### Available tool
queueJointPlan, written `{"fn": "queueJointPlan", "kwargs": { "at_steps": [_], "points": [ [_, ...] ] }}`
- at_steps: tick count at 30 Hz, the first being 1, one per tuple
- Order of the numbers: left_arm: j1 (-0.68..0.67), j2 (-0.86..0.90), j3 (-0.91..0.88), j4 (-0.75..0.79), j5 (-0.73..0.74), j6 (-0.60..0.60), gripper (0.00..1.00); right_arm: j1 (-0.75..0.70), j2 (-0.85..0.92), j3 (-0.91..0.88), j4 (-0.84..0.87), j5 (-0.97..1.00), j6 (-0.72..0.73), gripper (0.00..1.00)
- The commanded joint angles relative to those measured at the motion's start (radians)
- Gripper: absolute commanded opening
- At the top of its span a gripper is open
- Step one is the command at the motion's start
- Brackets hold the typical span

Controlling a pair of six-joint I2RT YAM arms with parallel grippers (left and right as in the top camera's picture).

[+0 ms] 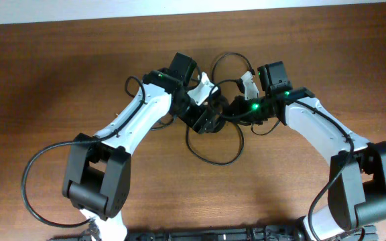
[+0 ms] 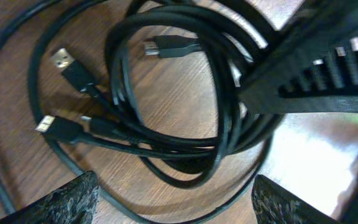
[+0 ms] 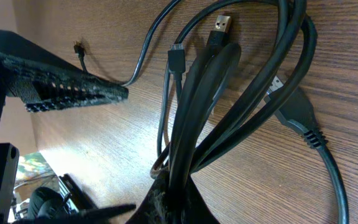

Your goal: Untangle cables

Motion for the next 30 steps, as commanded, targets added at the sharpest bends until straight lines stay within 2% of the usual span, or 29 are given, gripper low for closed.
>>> {"fn": "queueJointPlan", "kwargs": {
  "at_steps": [1,4,10,13,17,19,24,30],
  "points": [
    [0.001,-0.026,-0.007,0.008,-0.031,0.012,0.8,0.0,-0.01,0.008,0.002,-0.025,-0.01,0.04],
    [0.001,-0.026,-0.007,0.014,-0.028,-0.026,0.79,0.0,-0.01,0.008,0.002,-0.025,-0.009,0.04],
    [0.001,-0.025,-0.02,0.016,-0.025,-0.026,0.8,0.0,-0.01,0.008,0.001,-0.025,-0.009,0.04],
    [0.001,-0.024,-0.064,0.051,0.026,-0.026,0.79,0.0,-0.01,0.008,0.0,-0.025,-0.009,0.04],
    [0.001,-0.024,-0.109,0.089,0.034,-0.026,0.7,0.0,-0.01,0.008,-0.013,-0.024,-0.009,0.04],
    [0.001,-0.024,-0.137,0.13,0.108,-0.026,0.67,0.0,-0.01,0.008,-0.013,-0.024,-0.009,0.04],
    [0.0,-0.024,-0.144,0.159,0.188,-0.049,0.65,0.0,-0.01,0.008,-0.013,-0.021,-0.009,0.04],
    [-0.002,-0.024,-0.155,0.194,0.184,-0.048,0.58,0.0,-0.01,0.008,-0.013,-0.021,-0.01,0.04]
  ]
}}
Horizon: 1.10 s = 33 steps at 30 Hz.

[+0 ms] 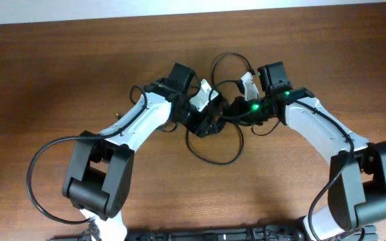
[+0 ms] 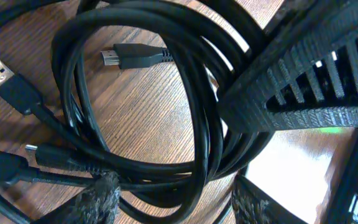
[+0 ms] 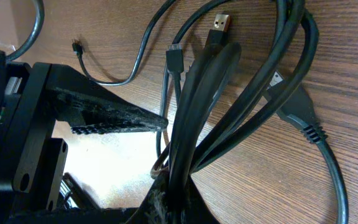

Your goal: Untangle cables

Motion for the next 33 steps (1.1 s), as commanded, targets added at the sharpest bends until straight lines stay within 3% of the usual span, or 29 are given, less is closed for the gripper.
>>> {"fn": "queueJointPlan", "kwargs": {
  "at_steps": [1,18,21,27,30,33],
  "points": [
    [-0.002,-0.024,-0.015,0.017,0.015,-0.01,0.58,0.0,-0.01,0.008,0.0,-0.021,-0.01,0.04],
    [-0.002,0.006,-0.016,0.055,-0.032,-0.014,0.55,0.0,-0.01,0.008,0.0,-0.021,-0.01,0.04],
    [-0.002,0.063,-0.016,0.056,-0.136,-0.049,0.5,0.0,-0.01,0.008,-0.004,-0.021,-0.01,0.04],
    [0.001,0.074,-0.014,0.101,-0.144,-0.07,0.24,0.0,-0.01,0.008,-0.005,-0.021,-0.01,0.04],
    [0.026,0.074,-0.01,0.104,-0.14,-0.101,0.0,0.0,-0.01,0.008,-0.005,-0.021,-0.01,0.04],
    [0.068,0.073,-0.009,0.099,-0.123,-0.119,0.0,0.0,-0.01,0.008,-0.032,0.038,-0.01,0.04]
  ]
}}
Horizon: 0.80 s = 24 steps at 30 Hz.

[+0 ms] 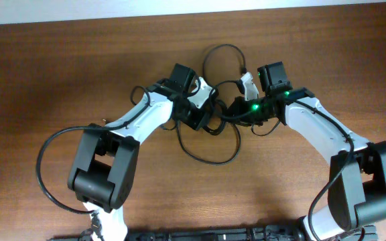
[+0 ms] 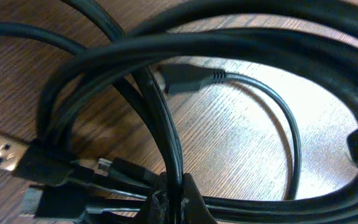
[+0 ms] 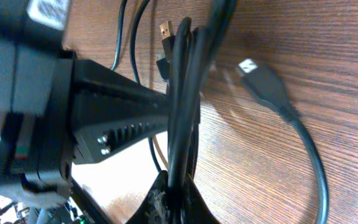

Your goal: Untangle cables

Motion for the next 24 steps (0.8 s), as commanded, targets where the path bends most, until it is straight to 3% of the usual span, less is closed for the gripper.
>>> {"fn": "queueJointPlan", "kwargs": {
  "at_steps": [1,7,9,12,16,18,21,24],
  "points": [
    [0.063,0.01,0.0,-0.013,-0.01,-0.032,0.0,0.0,-0.01,0.008,-0.057,0.103,-0.01,0.04],
    [0.218,-0.074,0.001,-0.098,0.158,-0.008,0.0,-0.038,-0.01,0.008,-0.256,0.725,0.051,0.04],
    [0.271,-0.122,0.001,-0.137,0.158,0.002,0.0,-0.085,-0.01,0.012,-0.212,0.71,0.05,0.04],
    [0.317,-0.183,0.001,-0.168,0.159,0.002,0.0,-0.157,-0.01,0.065,-0.114,0.488,0.038,0.05],
    [0.327,-0.21,0.001,-0.189,0.159,0.002,0.0,-0.231,-0.01,0.242,-0.087,0.187,-0.045,0.31],
    [0.327,-0.21,0.001,-0.189,0.17,0.002,0.0,-0.237,-0.011,0.29,-0.119,0.173,-0.045,0.37],
    [0.327,-0.237,0.032,-0.188,0.324,0.006,0.0,-0.234,-0.01,0.29,-0.239,0.207,-0.115,0.4],
    [0.344,-0.327,0.188,-0.188,0.378,0.021,0.0,-0.235,-0.01,0.29,-0.392,0.442,-0.119,0.41]
  ]
}}
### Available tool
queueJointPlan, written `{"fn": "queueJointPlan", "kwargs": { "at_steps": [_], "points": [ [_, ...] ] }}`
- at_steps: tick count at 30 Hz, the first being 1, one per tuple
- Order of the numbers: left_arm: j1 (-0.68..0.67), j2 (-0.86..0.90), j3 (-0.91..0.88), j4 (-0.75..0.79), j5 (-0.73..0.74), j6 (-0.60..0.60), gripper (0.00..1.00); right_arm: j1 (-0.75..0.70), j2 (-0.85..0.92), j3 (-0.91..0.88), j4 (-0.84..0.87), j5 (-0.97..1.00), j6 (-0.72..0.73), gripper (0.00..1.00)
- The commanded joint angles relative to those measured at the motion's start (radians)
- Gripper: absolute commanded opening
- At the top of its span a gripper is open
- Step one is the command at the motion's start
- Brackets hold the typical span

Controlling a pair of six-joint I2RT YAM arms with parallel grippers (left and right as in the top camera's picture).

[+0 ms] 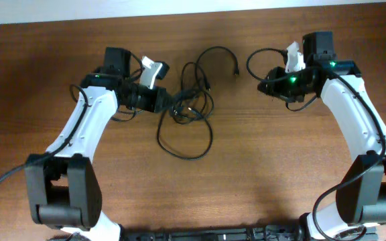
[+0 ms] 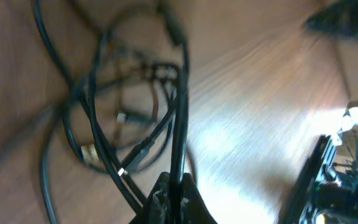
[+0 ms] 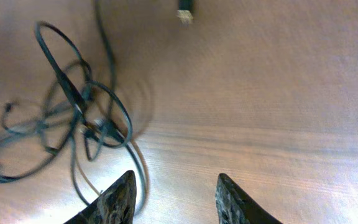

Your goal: Untangle cables

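Several thin black cables lie in a loose tangle on the wooden table, with one wide loop trailing toward the front and a thin strand arcing to the back. My left gripper is at the tangle's left edge, shut on a black cable that runs from its fingertips up into the knot. My right gripper stands open well to the right of the tangle, and nothing is between its fingers. The right wrist view shows the tangle at far left and a lone plug at the top.
The brown wooden table runs out to a pale wall strip along the back. A black loop sits close behind my right gripper. A dark rail lies at the front edge.
The arms have drawn apart. My right gripper has let go of the bundle and now stands open at the right. My left gripper has moved left, still shut on its cable, and the tangle has spread.
At first my right gripper was shut on the bunched cables at the table's middle while the left hung open over them. The left then sat lower around the strands, then was shut on them. Now the right is open and away, and the left holds one cable.
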Motion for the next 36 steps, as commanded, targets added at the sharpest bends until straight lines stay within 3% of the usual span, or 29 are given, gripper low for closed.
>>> {"fn": "queueJointPlan", "kwargs": {
  "at_steps": [1,4,7,9,14,17,22,25,29,30,31,33,36],
  "points": [
    [0.024,-0.146,0.209,0.012,0.094,0.02,0.0,-0.001,-0.01,0.007,-0.078,0.219,-0.034,0.41],
    [0.041,-0.227,0.369,0.066,0.059,-0.009,0.0,-0.001,-0.01,0.007,-0.108,0.262,-0.034,0.42],
    [0.041,-0.277,0.478,0.206,-0.026,-0.324,0.0,-0.001,-0.01,0.007,-0.112,0.262,-0.034,0.46],
    [0.041,-0.284,0.478,0.209,-0.026,-0.397,0.0,-0.001,-0.01,0.007,-0.121,0.262,-0.034,0.46],
    [0.031,-0.199,0.477,-0.192,-0.283,-0.398,0.0,-0.001,-0.01,0.007,-0.121,0.26,-0.034,0.46],
    [-0.006,-0.087,0.477,-0.367,-0.292,-0.4,0.0,0.0,-0.009,0.007,-0.121,0.23,-0.034,0.56],
    [-0.095,0.078,0.477,-0.385,-0.202,-0.386,0.4,0.002,-0.009,0.007,-0.118,0.186,-0.035,0.67],
    [-0.09,0.097,0.477,-0.39,-0.262,-0.301,0.5,0.002,-0.009,0.007,-0.118,0.186,-0.034,0.77],
    [0.0,0.093,0.477,-0.44,-0.391,-0.301,0.53,0.006,-0.009,0.007,-0.118,0.185,-0.034,0.82],
    [0.032,0.093,0.477,-0.458,-0.392,-0.301,0.53,0.014,-0.009,0.007,-0.117,0.159,-0.034,0.91],
    [0.058,0.093,0.477,-0.473,-0.39,-0.301,0.45,0.03,-0.009,0.006,-0.11,0.09,-0.036,0.98],
    [0.083,0.093,0.477,-0.477,-0.389,-0.301,0.33,0.079,-0.009,0.006,-0.081,-0.065,-0.108,0.99],
    [0.084,0.094,0.477,-0.476,-0.419,-0.293,0.41,0.163,-0.009,0.006,-0.004,-0.071,-0.109,0.99]
  ]
}}
